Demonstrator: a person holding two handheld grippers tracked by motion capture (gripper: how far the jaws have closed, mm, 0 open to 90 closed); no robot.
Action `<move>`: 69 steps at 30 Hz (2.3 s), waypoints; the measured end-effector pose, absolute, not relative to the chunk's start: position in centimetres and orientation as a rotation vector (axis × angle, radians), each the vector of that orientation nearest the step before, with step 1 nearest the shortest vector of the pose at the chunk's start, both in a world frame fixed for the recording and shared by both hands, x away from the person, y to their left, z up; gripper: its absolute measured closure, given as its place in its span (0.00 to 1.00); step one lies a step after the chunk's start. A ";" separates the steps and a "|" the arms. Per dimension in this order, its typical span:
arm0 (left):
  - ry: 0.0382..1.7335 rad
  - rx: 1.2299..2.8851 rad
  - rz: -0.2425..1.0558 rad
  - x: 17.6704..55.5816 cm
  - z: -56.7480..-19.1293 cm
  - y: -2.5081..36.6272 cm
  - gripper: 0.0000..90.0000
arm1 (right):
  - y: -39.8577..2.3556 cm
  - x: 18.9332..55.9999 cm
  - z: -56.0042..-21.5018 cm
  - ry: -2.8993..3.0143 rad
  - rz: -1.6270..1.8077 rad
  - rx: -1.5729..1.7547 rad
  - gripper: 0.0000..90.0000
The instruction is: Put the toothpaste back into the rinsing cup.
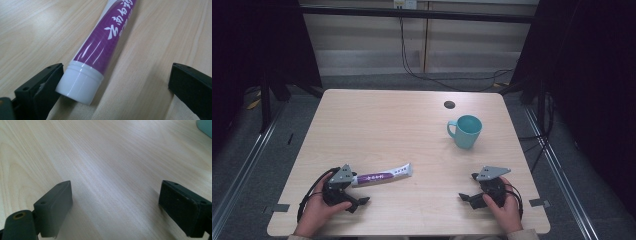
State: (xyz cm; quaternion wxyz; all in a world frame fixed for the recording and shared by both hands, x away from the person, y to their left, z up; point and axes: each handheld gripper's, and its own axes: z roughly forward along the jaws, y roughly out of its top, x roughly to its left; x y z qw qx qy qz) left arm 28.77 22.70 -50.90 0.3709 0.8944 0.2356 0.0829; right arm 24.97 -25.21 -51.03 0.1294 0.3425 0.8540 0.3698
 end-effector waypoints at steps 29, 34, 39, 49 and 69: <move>0.601 2.684 0.168 32.2 -46.8 20.9 0.20 | -25.3 25.1 -51.0 2.490 1.080 0.985 0.12; 0.563 2.732 0.167 32.7 -46.4 20.3 0.26 | -25.3 25.1 -51.0 2.491 1.079 0.985 0.12; 0.538 2.764 0.159 33.1 -46.3 19.6 0.30 | -25.3 25.1 -51.0 2.490 1.080 0.983 0.12; 0.462 2.863 0.153 33.9 -46.5 17.7 0.34 | -25.3 25.1 -51.0 2.491 1.081 0.982 0.12; 0.364 2.897 0.028 35.0 -46.7 15.6 0.56 | -25.2 25.1 -51.0 2.490 1.079 0.979 0.12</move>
